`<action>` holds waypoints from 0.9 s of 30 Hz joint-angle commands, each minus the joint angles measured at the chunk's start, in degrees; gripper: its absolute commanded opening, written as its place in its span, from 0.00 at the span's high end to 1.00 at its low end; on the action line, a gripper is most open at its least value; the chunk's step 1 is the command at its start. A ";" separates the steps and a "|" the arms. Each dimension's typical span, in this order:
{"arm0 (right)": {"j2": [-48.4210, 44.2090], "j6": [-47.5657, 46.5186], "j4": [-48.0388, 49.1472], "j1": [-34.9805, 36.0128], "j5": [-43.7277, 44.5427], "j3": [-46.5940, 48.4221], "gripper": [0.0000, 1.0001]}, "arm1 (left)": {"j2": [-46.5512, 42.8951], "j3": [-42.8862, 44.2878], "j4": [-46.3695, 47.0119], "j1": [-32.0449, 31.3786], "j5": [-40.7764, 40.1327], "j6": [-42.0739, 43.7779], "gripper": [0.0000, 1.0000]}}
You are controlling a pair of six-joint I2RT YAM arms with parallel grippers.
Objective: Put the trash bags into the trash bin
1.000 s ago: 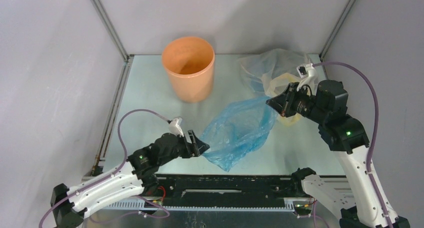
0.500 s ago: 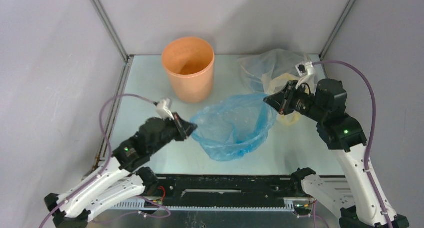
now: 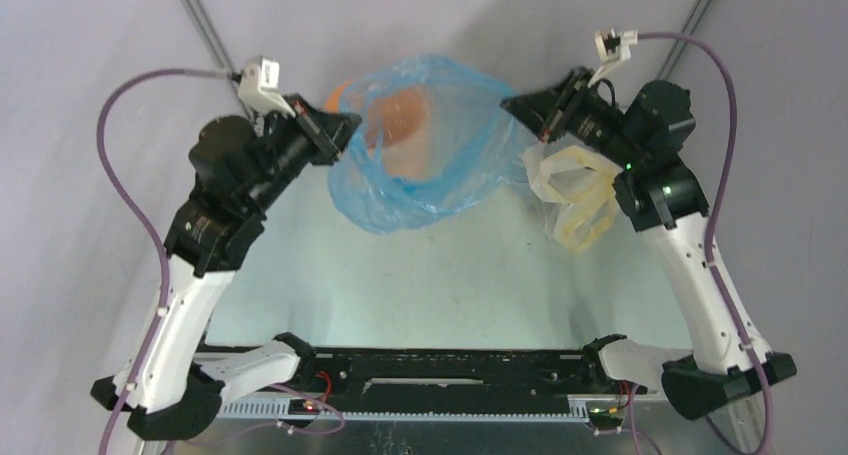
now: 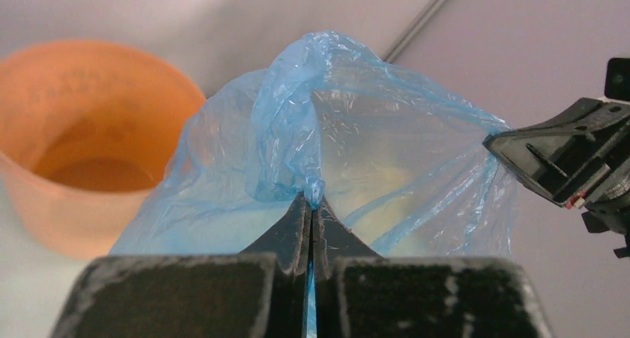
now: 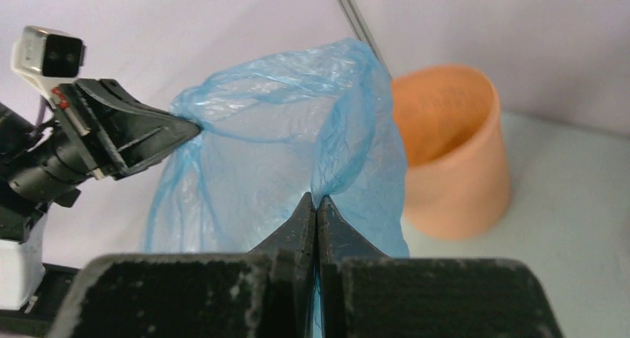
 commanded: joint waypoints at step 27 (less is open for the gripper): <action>35.32 7.87 22.76 0.96 -2.15 30.79 1.00 | 24.31 10.26 21.83 27.15 20.48 -5.25 1.00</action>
